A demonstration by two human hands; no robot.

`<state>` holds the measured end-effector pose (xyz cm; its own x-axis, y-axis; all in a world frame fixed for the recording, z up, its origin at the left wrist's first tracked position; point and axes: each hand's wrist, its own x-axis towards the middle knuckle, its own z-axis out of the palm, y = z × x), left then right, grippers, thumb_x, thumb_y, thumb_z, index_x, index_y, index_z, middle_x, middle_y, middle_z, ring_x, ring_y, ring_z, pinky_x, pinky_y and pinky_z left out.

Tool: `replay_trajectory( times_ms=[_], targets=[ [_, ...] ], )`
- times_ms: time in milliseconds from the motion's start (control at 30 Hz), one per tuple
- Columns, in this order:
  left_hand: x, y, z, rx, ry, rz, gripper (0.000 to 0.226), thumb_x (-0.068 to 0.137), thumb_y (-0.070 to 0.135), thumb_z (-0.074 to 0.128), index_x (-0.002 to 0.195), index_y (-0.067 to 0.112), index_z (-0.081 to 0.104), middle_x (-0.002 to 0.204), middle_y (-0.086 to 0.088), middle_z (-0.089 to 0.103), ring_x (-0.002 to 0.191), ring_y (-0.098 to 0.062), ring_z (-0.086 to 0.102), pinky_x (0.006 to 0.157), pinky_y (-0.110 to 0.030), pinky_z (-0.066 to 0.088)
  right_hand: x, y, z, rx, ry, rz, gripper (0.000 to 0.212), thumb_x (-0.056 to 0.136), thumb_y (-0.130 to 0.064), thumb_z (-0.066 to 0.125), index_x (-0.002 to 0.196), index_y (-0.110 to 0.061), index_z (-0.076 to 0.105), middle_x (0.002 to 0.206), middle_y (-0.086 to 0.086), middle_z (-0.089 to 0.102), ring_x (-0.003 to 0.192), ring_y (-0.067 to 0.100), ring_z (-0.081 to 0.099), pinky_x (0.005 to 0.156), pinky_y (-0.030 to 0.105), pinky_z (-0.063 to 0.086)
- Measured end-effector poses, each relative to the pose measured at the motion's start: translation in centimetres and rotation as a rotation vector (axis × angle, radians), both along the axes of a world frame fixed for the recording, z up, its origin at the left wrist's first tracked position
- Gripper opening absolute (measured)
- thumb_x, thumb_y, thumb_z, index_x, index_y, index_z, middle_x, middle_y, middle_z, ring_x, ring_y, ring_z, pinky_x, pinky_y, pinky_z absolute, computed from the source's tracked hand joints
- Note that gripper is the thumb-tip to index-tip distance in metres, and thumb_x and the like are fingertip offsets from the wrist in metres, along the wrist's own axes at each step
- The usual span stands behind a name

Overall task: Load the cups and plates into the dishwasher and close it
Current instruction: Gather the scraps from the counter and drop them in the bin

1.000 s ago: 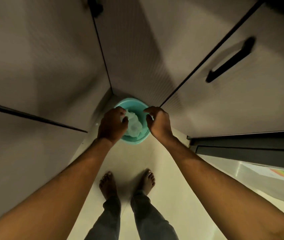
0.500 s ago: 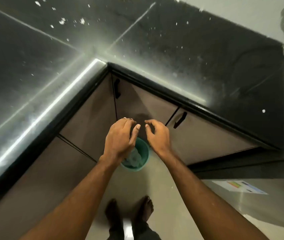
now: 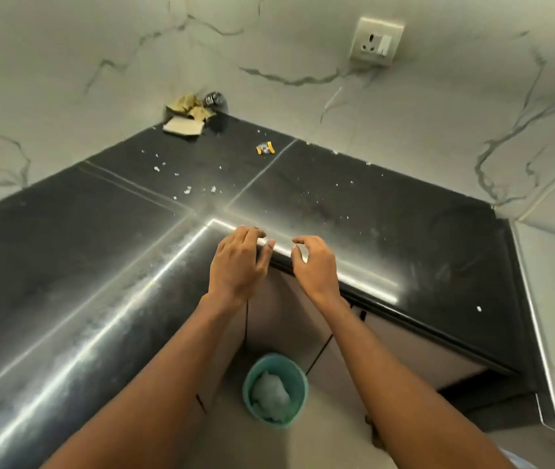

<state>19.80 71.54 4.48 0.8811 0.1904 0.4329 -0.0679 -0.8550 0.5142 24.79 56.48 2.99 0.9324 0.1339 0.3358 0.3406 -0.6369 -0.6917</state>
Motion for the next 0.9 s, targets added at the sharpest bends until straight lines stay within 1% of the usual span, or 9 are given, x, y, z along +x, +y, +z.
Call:
replay_trajectory(
  times_ms=[133, 400, 567, 667, 800, 900],
  targets=[
    [2.7, 2.7, 1.9, 0.039, 0.041, 0.018, 0.031, 0.097, 0.039, 0.045, 0.112, 0.016, 0.06, 0.118, -0.001, 0.061, 0.12, -0.02, 0.051, 0.1, -0.034, 0.036, 2.8, 1.3, 1.7, 0.01, 0.001, -0.037, 0.022, 0.094, -0.018, 0.055, 0.112, -0.012, 0.067, 0.113, 0.001, 0.066, 0.105, 0.011, 0.059, 0.087, 0.012, 0.035],
    [10.2, 6.6, 3.9, 0.087, 0.055, 0.057, 0.033, 0.096, 0.037, 0.048, 0.118, 0.015, 0.058, 0.128, -0.004, 0.058, 0.134, -0.021, 0.04, 0.107, -0.034, 0.03, 11.4, 3.7, 3.2, 0.015, -0.057, 0.014, 0.023, 0.093, -0.017, 0.056, 0.111, -0.011, 0.068, 0.111, 0.001, 0.067, 0.103, 0.012, 0.06, 0.087, 0.011, 0.037],
    [14.3, 8.5, 4.5, 0.121, 0.094, 0.096, 0.032, 0.095, 0.037, 0.051, 0.12, 0.018, 0.056, 0.129, -0.002, 0.057, 0.136, -0.019, 0.038, 0.109, -0.036, 0.031, 16.8, 5.3, 4.3, 0.015, -0.085, 0.074, 0.021, 0.092, -0.014, 0.058, 0.109, -0.009, 0.069, 0.108, 0.004, 0.068, 0.1, 0.015, 0.062, 0.088, 0.018, 0.043],
    [16.4, 9.4, 5.1, 0.133, 0.098, 0.112, 0.034, 0.093, 0.036, 0.054, 0.122, 0.018, 0.056, 0.131, -0.002, 0.056, 0.137, -0.019, 0.037, 0.111, -0.036, 0.029, 19.7, 6.3, 4.8, -0.001, -0.094, 0.116, 0.022, 0.091, -0.013, 0.059, 0.11, -0.008, 0.069, 0.108, 0.005, 0.068, 0.098, 0.015, 0.063, 0.084, 0.014, 0.04],
    [19.9, 11.2, 5.4, 0.137, 0.127, 0.136, 0.036, 0.093, 0.035, 0.055, 0.125, 0.018, 0.055, 0.133, -0.003, 0.054, 0.138, -0.019, 0.036, 0.112, -0.036, 0.028, 23.7, 7.7, 5.2, -0.041, -0.072, 0.152, 0.023, 0.092, -0.014, 0.059, 0.113, -0.01, 0.067, 0.11, 0.003, 0.066, 0.097, 0.011, 0.061, 0.079, 0.006, 0.035],
    [22.9, 12.7, 5.1, 0.147, 0.142, 0.148, 0.037, 0.092, 0.035, 0.056, 0.126, 0.019, 0.053, 0.132, -0.002, 0.054, 0.138, -0.019, 0.035, 0.112, -0.037, 0.029, 27.0, 9.0, 4.9, -0.056, -0.045, 0.169, 0.025, 0.092, -0.013, 0.059, 0.115, -0.01, 0.066, 0.113, 0.003, 0.065, 0.101, 0.013, 0.061, 0.083, 0.011, 0.038]
  ],
)
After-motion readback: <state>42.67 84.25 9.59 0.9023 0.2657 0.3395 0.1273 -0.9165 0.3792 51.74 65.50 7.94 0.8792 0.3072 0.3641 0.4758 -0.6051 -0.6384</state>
